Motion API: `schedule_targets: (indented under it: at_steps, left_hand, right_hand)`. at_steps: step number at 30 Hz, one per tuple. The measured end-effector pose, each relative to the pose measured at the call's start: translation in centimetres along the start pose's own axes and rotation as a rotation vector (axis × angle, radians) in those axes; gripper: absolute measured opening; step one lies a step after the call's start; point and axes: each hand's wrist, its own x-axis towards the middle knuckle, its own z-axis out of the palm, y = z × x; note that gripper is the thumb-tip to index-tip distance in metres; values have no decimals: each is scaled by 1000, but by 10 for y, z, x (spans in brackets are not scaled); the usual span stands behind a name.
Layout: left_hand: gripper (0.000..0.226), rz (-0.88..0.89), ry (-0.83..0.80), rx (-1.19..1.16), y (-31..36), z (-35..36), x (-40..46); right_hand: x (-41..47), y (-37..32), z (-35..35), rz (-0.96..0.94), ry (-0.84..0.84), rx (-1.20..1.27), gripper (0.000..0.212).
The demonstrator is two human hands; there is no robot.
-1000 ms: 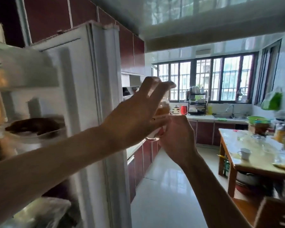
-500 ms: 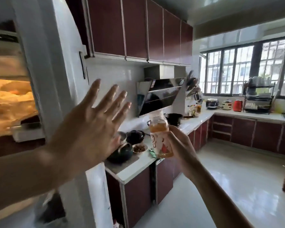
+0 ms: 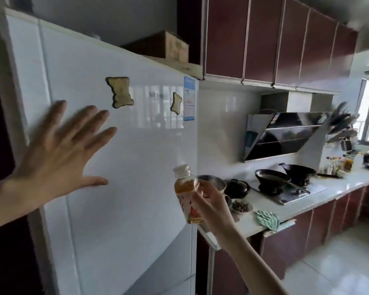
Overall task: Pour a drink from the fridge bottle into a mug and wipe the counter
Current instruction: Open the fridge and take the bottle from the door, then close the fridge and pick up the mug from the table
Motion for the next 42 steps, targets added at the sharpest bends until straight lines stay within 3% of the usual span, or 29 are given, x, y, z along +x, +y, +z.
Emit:
schedule_targets:
  at_steps: [7,13,17,24,27,29,31,35,38,42]
  left_hand:
    - [112,-94,15,-109,-46,89,-6]
    - [136,-214,-100,-266,-72,188,5]
    - [146,-250,-122,-377,-83,233,12]
    - [144,-291,20,-371,-70,238,12]
    - [121,-270,32,-433,-34,216,11]
    - [101,-262,64,-635,2,200,6]
    - [90,-313,43,-1008,42,185,2]
    - [93,-319,-144,-1715,123,159,-6]
    - [97,-453,-156,-1914,183,157,3]
    - [68,-439,-179,-2009,252,158,32]
  right_hand:
    - [39,7,65,32,-31,2,34]
    - [81,24,118,-25,108,-264,45]
    - [102,41,146,-82,69,-382,49]
    - [121,53,172,-82,72,-379,44]
    - [123,54,177,-69,79,-348,42]
    - [124,56,178,-56,93,-320,44]
    - [123,55,174,-50,132,-297,48]
    - [106,61,163,-13,118,-196,42]
    - [90,67,141,57,130,-161,46]
    - [68,90,82,120,183,-292,42]
